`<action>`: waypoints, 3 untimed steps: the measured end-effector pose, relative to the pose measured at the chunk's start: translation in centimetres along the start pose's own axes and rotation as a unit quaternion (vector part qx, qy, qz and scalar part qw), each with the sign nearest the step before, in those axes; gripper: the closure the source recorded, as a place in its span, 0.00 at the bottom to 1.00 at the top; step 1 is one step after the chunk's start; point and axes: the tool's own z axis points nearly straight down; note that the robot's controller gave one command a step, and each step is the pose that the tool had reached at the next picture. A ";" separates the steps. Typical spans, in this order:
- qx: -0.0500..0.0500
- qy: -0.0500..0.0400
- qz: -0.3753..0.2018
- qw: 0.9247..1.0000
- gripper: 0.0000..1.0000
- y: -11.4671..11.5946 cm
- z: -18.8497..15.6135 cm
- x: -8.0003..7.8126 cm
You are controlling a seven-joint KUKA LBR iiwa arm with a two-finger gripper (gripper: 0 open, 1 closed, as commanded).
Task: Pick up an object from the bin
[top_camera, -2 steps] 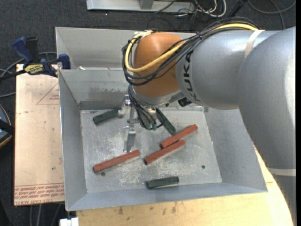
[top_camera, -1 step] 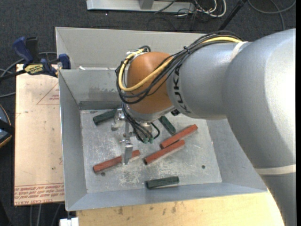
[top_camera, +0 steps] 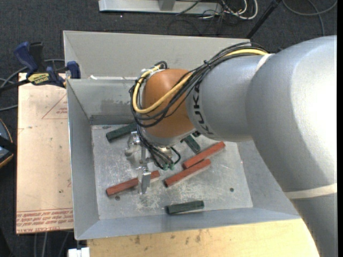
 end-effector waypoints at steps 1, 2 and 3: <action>0.000 -0.001 0.009 1.000 0.00 0.2 -1.0 4.0; -0.001 -0.004 -0.059 0.998 0.00 0.0 1.4 2.8; -0.001 -0.011 -0.038 0.999 1.00 0.3 1.3 3.2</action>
Offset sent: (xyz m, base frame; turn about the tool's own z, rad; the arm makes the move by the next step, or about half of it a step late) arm -0.0257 -0.0058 -0.0184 -0.1203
